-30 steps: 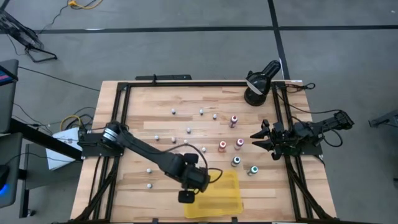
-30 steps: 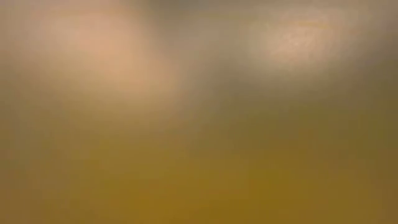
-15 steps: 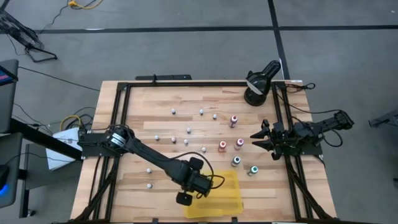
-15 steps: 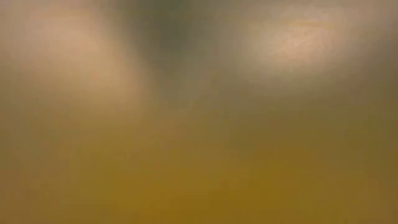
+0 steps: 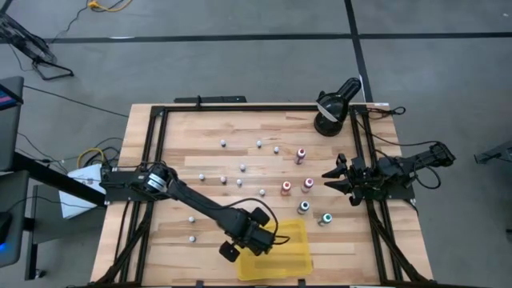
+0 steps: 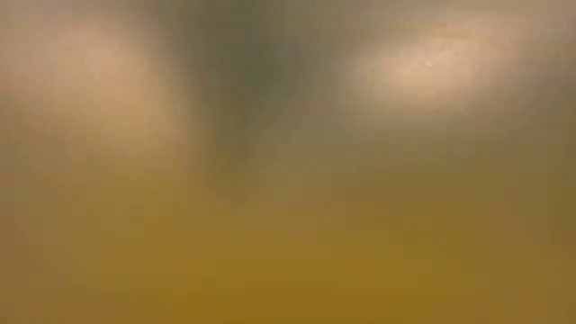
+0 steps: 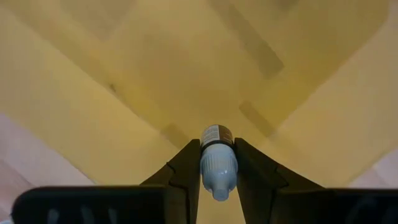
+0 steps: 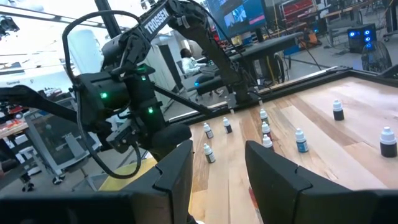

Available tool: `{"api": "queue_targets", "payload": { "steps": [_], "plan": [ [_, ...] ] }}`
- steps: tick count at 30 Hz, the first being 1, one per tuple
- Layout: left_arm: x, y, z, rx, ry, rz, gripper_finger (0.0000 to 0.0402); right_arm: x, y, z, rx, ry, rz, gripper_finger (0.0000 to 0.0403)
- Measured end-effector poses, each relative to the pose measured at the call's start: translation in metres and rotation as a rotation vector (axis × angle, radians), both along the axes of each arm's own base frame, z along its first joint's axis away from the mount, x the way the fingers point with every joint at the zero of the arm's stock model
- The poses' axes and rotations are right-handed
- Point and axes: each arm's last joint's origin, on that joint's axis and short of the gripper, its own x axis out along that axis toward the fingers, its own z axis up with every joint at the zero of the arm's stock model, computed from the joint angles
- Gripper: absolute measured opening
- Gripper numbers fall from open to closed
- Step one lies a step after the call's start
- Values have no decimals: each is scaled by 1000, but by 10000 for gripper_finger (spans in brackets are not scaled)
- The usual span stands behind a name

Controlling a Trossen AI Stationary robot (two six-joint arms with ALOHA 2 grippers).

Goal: Pick & Place food coloring
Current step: Put the small brown food coloring bottle in the yellow bin, then put the small light green food coloring bottle in the yellow bin

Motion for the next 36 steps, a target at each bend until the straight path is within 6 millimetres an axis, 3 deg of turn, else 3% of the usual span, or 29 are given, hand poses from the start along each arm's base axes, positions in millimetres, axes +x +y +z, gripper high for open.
{"api": "queue_targets", "payload": {
  "steps": [8, 22, 36],
  "plan": [
    [6, 1, -15, 31, 4, -34, 72, 0, 0, 0, 0, 0, 0, 138],
    [5, 6, -14, 12, 36, 7, 75, 0, 0, 0, 0, 0, 0, 139],
    [6, 9, -14, 15, 31, 45, 108, 0, 0, 0, 0, 0, 0, 137]
  ]
}}
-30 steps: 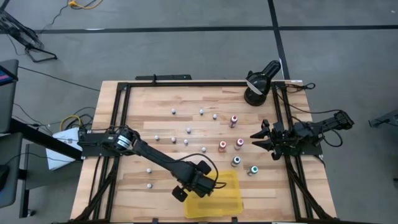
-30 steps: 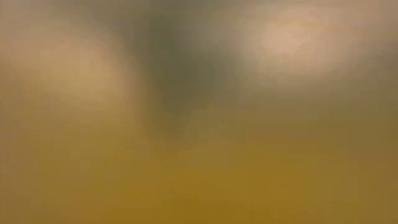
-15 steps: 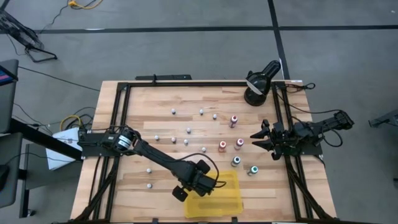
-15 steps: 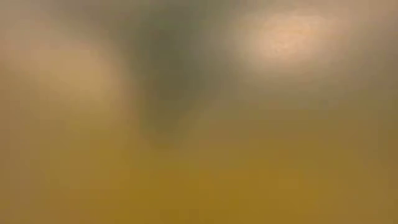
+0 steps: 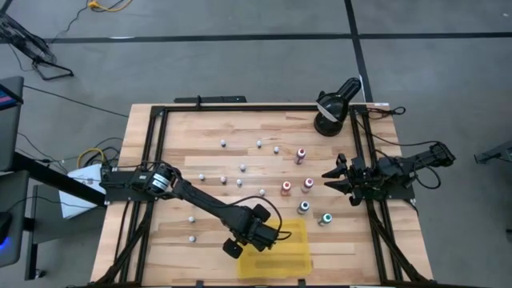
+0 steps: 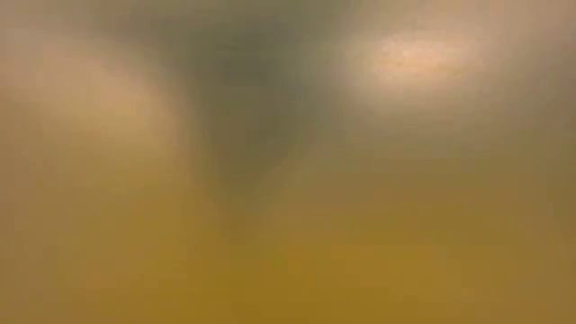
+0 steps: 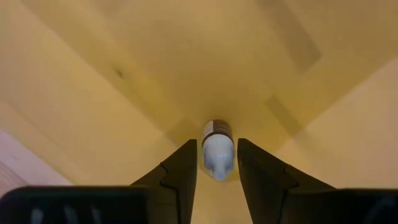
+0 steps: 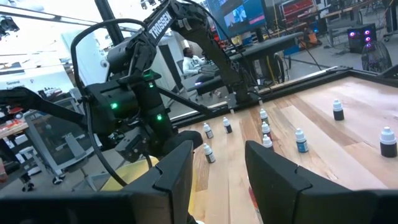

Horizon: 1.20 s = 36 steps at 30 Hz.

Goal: Pick & Place food coloring
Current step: Put the small light green food coloring bottle in the yellow bin

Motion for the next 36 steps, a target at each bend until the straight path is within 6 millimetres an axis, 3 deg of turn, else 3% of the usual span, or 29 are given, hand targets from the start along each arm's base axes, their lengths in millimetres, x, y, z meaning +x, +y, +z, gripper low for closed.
{"api": "queue_targets", "payload": {
  "steps": [9, 14, 25, 36],
  "plan": [
    [0, 0, 1, 5, -6, 32, 108, 0, 0, 0, 0, 0, 0, 139],
    [-1, 1, 11, 9, -19, 73, 109, 0, 0, 0, 0, 0, 0, 137],
    [-2, 1, 66, -11, -30, 135, 109, 0, 0, 0, 0, 0, 0, 137],
    [-8, 32, 110, -18, -105, 344, 109, 0, 0, 0, 0, 0, 0, 137]
  ]
}}
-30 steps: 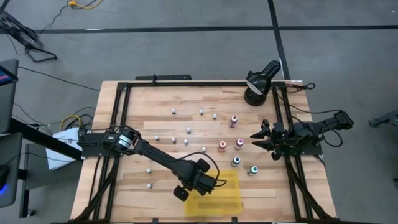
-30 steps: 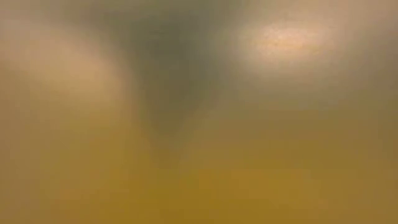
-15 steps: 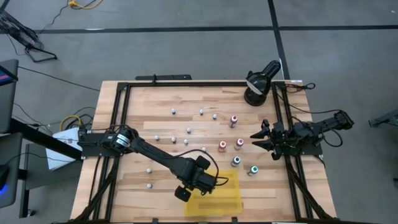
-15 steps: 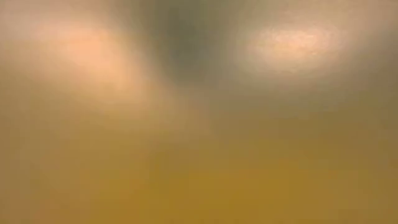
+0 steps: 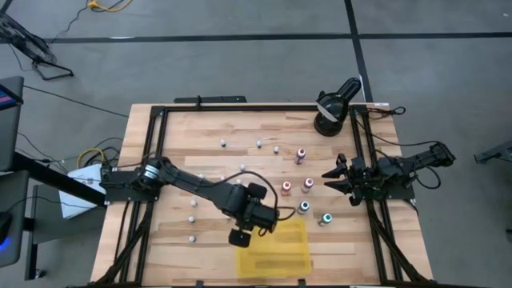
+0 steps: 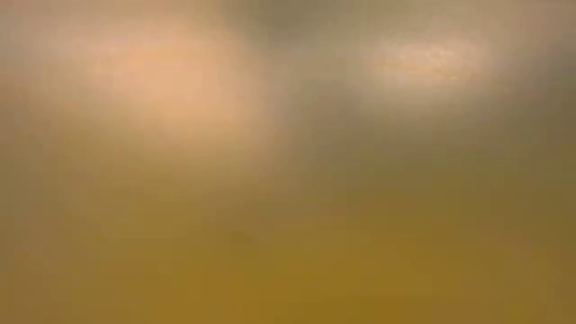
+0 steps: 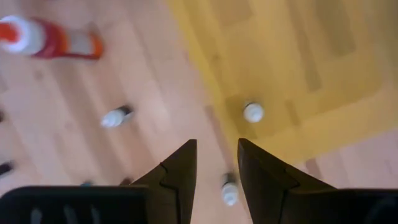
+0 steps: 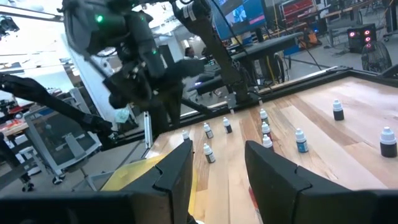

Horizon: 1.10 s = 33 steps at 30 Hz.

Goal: Pick & Place food coloring
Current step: Put the small light green food coloring bottle in the yellow bin

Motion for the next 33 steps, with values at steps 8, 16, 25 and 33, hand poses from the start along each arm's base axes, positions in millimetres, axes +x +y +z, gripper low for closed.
{"api": "queue_targets", "payload": {
  "steps": [8, 16, 25, 33],
  "plan": [
    [-19, 20, 10, 52, 78, 18, 109, 0, 0, 0, 0, 0, 0, 139],
    [-61, 42, -1, 61, 40, -41, 109, 0, 0, 0, 0, 0, 0, 138],
    [-131, 76, -26, 50, 11, 205, 109, 0, 0, 0, 0, 0, 0, 137],
    [-177, 107, -46, 44, -48, 404, 109, 0, 0, 0, 0, 0, 0, 138]
  ]
}}
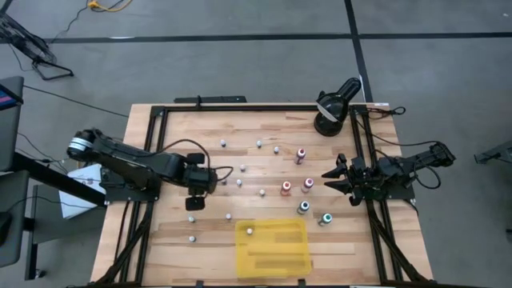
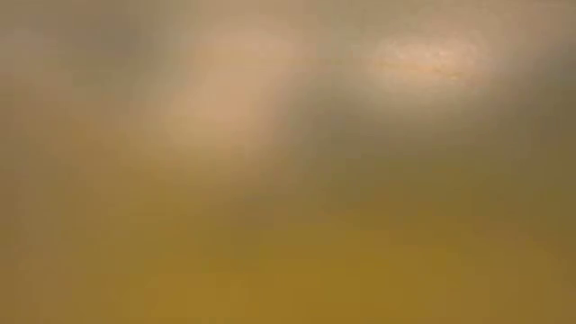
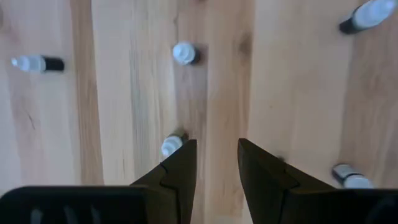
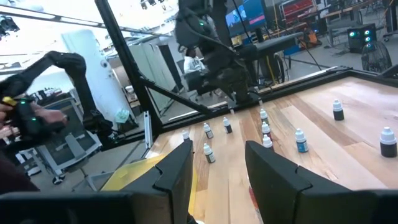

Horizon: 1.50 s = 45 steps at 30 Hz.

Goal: Pick & Place food coloring
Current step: Put the small light green food coloring bottle in the yellow bin

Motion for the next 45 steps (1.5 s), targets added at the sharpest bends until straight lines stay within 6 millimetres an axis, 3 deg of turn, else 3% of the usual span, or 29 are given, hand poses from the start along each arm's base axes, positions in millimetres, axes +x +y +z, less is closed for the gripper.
{"api": "queue_targets", "payload": {
  "steps": [7, 13, 19, 25, 34, 45],
  "plan": [
    [-23, 14, -15, 36, 14, -77, 109, 0, 0, 0, 0, 0, 0, 138],
    [-26, 25, -21, 66, 53, -136, 109, 0, 0, 0, 0, 0, 0, 138],
    [-17, 40, -24, 92, 47, -178, 109, 0, 0, 0, 0, 0, 0, 138],
    [-7, 53, -41, 65, 123, -170, 109, 0, 0, 0, 0, 0, 0, 138],
    [1, 58, -56, -23, 171, -160, 109, 0, 0, 0, 0, 0, 0, 139],
    [-4, 60, -65, -49, 181, -148, 109, 0, 0, 0, 0, 0, 0, 139]
  ]
}}
